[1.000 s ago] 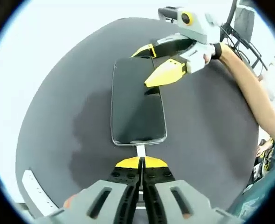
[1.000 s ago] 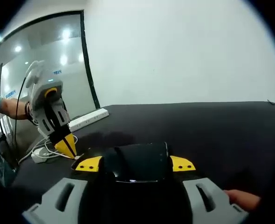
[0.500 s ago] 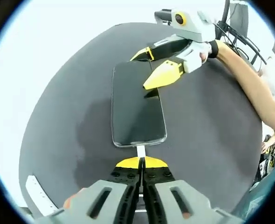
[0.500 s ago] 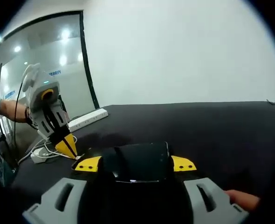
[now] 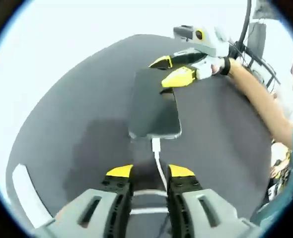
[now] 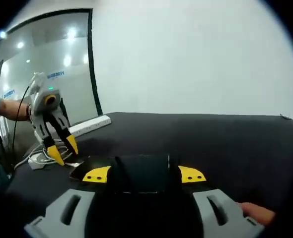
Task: Connect the charging cable to the phone, plug the charger into the socket, and turn on the power strip switch to charge the phone.
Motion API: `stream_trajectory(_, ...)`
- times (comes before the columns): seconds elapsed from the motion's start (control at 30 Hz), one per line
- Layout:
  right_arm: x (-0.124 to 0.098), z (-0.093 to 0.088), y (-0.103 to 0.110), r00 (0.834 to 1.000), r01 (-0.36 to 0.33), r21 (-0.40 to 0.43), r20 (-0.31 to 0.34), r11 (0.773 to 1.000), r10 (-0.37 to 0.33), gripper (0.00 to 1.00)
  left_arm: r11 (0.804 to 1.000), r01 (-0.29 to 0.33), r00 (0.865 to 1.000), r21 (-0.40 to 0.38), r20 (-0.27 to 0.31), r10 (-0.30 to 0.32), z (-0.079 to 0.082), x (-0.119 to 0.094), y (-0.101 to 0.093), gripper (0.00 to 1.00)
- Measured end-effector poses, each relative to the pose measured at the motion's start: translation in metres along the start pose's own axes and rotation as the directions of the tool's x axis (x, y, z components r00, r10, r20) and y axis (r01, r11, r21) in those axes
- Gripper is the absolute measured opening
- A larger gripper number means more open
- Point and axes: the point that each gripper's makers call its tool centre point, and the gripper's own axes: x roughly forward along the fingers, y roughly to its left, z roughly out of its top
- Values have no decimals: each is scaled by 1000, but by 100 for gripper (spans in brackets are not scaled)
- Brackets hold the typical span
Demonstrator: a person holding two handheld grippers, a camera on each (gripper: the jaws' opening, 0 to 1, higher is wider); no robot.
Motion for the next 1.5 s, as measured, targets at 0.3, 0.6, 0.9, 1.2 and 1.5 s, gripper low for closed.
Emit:
stream_trajectory(0.3, -53, 60, 18, 965, 45, 51, 255, 998, -57, 37, 976, 193, 876, -103, 466, -124, 37, -116, -18, 38)
stream_trajectory(0.6, -78, 93, 163, 971, -140, -174, 166, 975, 169, 55, 966, 255, 757, -40, 630, -173, -1, -184, -25, 70)
stream_trajectory(0.9, -64, 14, 274, 977, -213, -222, -28, 951, 213, 56, 856, 514, 463, -57, 859, -220, -23, -246, -33, 96)
stream_trajectory(1.2, -26, -4, 306, 931, -266, -321, -331, 909, 156, 41, 828, 558, 405, -53, 889, -216, -70, -268, -34, 96)
stream_trajectory(1.5, -3, -55, 313, 876, -317, -330, -460, 889, 141, 51, 891, 438, 519, -118, 843, -144, -118, -254, -16, 91)
